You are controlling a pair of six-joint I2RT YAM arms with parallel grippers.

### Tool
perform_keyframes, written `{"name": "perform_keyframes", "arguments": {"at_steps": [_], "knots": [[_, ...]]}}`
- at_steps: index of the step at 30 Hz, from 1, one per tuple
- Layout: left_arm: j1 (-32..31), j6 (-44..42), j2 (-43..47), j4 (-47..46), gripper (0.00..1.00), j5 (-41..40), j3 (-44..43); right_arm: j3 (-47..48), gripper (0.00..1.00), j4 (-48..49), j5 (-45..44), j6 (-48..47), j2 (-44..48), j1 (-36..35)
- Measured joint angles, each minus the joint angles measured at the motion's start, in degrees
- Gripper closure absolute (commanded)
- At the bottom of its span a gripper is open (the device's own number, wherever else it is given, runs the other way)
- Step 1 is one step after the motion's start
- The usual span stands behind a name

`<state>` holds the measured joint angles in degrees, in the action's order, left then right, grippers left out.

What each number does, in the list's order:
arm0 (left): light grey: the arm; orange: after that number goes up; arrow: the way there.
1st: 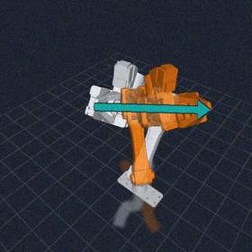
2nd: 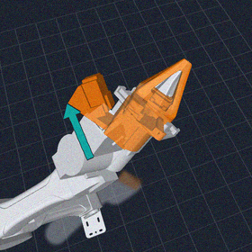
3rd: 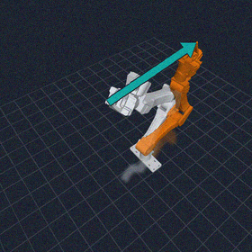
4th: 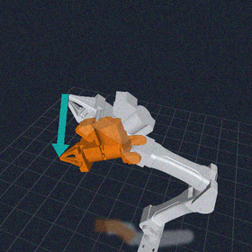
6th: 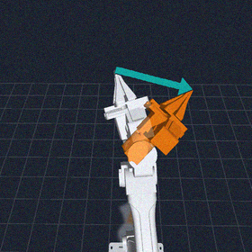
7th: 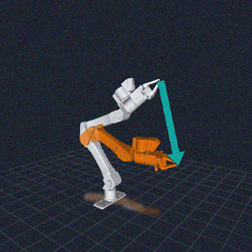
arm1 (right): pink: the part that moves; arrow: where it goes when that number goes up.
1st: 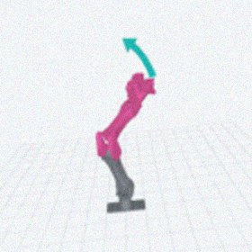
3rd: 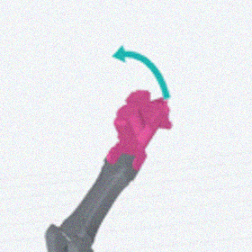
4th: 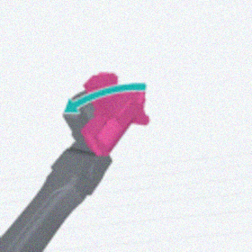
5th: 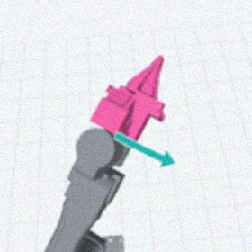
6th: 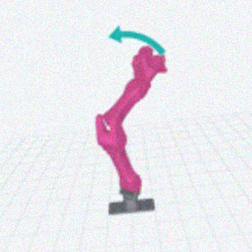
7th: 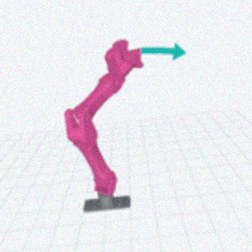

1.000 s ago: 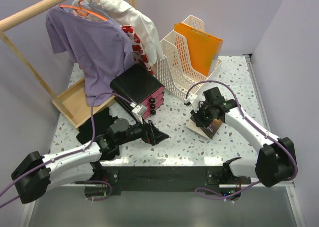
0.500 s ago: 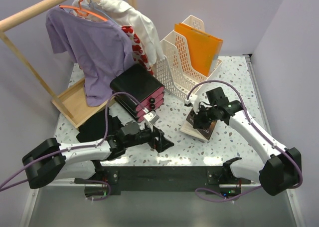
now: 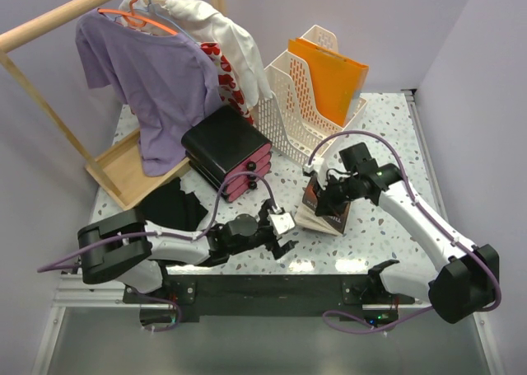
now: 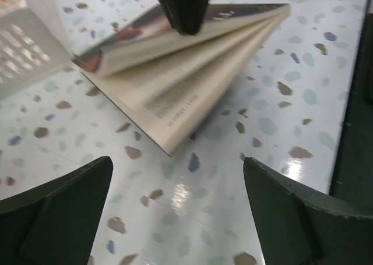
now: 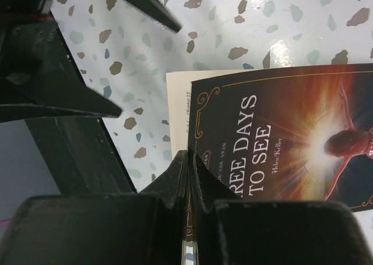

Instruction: Organize the desk

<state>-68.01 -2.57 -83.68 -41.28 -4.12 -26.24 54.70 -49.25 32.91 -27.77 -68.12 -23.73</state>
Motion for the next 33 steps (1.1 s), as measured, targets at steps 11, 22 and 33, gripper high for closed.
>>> {"name": "perform_keyframes", "arguments": {"at_steps": [11,22,33], "knots": [[0.0,-13.0,-7.2,-10.1,0.02,-2.0,-0.7,0.7,1.00,-2.4,2.8,0.1,1.3,-0.8],[-0.9,-16.6,-11.1,-11.9,0.47,-2.4,-3.0,1.0,1.00,-3.4,5.3,0.4,1.4,-1.1],[-1.6,-15.6,-9.2,-10.0,1.00,-2.3,-4.8,3.2,0.68,-4.2,7.1,-0.9,1.2,-1.4]]}}
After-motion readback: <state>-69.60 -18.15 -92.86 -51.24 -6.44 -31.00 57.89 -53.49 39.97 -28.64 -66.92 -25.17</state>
